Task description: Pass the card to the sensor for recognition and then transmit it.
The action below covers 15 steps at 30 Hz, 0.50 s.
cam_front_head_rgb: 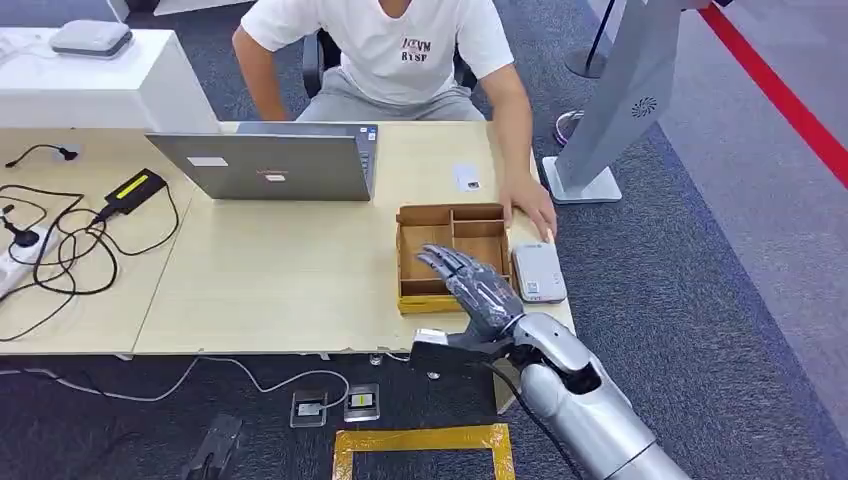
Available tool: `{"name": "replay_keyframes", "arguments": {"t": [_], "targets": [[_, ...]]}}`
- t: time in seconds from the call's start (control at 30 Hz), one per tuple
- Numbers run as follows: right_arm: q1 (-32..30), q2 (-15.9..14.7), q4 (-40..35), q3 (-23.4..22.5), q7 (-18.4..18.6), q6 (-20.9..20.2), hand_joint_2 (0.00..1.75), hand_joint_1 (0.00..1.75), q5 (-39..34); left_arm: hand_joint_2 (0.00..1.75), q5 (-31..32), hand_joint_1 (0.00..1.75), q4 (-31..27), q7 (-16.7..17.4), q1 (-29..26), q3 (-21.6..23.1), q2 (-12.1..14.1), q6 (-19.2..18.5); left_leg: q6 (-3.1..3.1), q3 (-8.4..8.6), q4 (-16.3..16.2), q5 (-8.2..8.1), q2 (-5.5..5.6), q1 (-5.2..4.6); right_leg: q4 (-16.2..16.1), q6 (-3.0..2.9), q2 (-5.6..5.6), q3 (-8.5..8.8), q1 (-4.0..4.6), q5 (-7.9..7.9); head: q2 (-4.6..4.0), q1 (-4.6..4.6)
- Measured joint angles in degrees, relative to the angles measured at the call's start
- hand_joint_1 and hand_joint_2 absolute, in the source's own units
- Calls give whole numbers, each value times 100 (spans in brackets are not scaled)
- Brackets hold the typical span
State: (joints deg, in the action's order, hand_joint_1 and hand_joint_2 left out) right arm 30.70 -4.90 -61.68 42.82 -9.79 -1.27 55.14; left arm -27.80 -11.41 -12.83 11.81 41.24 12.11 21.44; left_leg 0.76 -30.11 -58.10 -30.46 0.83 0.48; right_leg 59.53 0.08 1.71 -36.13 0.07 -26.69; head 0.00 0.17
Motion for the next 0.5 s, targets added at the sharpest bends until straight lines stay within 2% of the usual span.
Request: {"name": "replay_keyframes", "arguments": {"t": [0.5], "targets": [[47,68,507,179,81,92,175,0,103,0,-17,0,0,-2,-48,0,-7,0,0,1,0,0,0,0,0,0,0,-1,0,0,0,2]]}}
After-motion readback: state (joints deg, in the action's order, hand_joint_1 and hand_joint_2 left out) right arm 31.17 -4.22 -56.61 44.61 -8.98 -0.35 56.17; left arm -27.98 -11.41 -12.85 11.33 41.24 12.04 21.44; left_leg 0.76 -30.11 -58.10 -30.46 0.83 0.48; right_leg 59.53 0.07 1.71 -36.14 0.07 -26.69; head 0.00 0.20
